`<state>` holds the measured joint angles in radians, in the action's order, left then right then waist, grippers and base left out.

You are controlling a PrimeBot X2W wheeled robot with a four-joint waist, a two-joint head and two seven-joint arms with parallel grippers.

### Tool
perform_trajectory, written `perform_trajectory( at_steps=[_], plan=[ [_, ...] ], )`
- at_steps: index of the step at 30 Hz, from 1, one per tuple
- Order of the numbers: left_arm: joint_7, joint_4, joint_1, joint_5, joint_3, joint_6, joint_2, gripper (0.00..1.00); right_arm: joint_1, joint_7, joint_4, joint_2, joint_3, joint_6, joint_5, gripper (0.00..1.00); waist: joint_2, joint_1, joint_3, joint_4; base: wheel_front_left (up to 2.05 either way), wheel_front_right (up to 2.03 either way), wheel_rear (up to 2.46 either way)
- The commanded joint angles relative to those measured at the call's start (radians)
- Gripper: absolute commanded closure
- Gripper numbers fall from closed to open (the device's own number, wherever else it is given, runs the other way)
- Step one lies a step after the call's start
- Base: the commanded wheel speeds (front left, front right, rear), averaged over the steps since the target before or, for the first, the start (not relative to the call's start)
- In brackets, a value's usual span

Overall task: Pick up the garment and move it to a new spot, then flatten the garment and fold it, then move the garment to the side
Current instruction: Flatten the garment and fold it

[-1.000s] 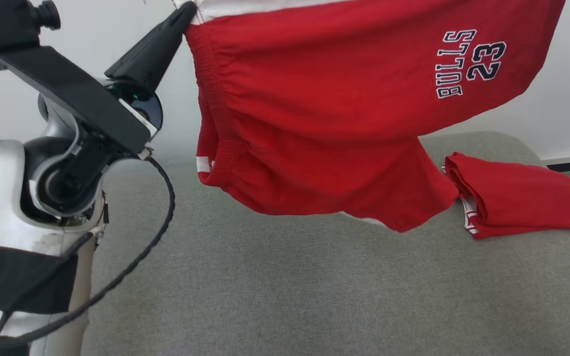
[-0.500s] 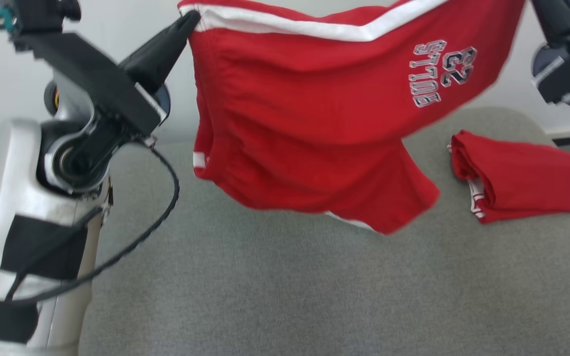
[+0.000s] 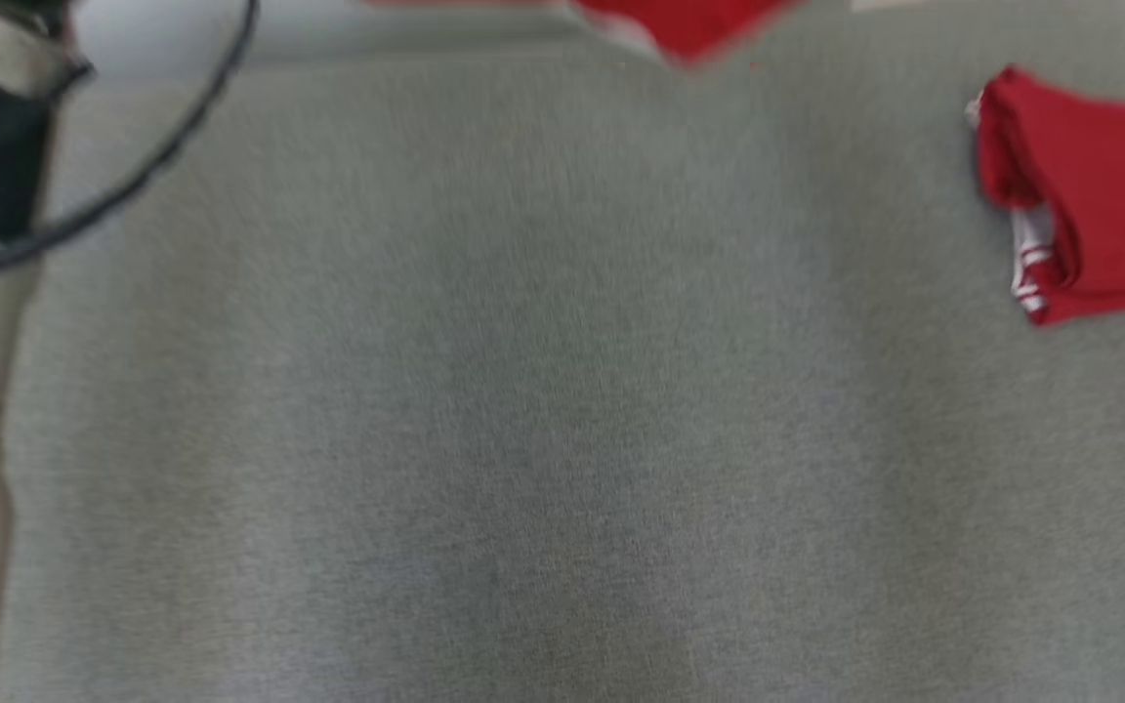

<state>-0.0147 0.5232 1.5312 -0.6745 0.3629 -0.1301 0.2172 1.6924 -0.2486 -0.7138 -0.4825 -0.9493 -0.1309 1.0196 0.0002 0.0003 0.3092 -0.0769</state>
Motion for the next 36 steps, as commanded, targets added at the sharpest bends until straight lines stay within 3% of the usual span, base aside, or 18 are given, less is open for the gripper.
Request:
perform_trajectory(
  at_steps=[1,3,6,12,16,20,27,36],
  plan=[
    [-0.072,0.017,0.043,-0.001,0.042,0.0,0.02,1.0,0.037,-0.012,-0.031,0.022,0.02,0.0,-0.027,1.0,-0.0002,-0.0003,0.232,-0.039,0.0,0.0,0.0],
    [-0.173,0.036,0.091,-0.018,0.12,0.0,0.048,1.0,0.088,-0.018,-0.041,0.04,0.084,0.0,-0.084,1.0,-0.0002,-0.0003,0.28,-0.038,0.0,0.0,0.0],
    [-0.231,0.047,0.138,-0.076,0.214,0.0,0.076,1.0,0.074,-0.015,-0.027,0.064,0.164,0.0,-0.157,1.0,-0.0002,-0.0003,0.354,-0.029,0.0,0.0,0.0],
    [-0.251,0.055,0.083,-0.183,0.319,0.0,0.108,1.0,-0.034,-0.016,-0.002,0.085,0.223,0.0,-0.227,1.0,-0.0002,-0.0003,0.434,-0.003,0.0,0.0,0.0],
    [-0.251,-0.01,-0.001,-0.263,0.381,0.0,0.129,1.0,-0.124,-0.016,0.028,0.057,0.211,0.0,-0.216,1.0,-0.0002,-0.0003,0.43,0.012,0.0,0.0,0.0],
    [-0.251,-0.112,-0.1,-0.367,0.473,-0.001,0.187,1.0,-0.23,-0.016,0.108,-0.015,0.155,0.0,-0.163,1.0,-0.0002,-0.0003,0.385,0.026,0.0,0.0,0.0],
    [-0.241,-0.325,-0.301,-0.56,0.568,-0.001,0.328,1.0,-0.449,-0.014,0.285,-0.188,0.024,0.0,0.04,1.0,-0.0002,-0.0003,0.283,0.038,0.0,0.0,0.0],
    [-0.238,-0.536,-0.533,-0.643,0.65,0.0,0.446,1.0,-0.647,0.011,0.437,-0.345,-0.109,0.0,0.216,1.0,-0.0002,-0.0003,0.164,0.028,0.0,0.0,0.0]
  ],
)
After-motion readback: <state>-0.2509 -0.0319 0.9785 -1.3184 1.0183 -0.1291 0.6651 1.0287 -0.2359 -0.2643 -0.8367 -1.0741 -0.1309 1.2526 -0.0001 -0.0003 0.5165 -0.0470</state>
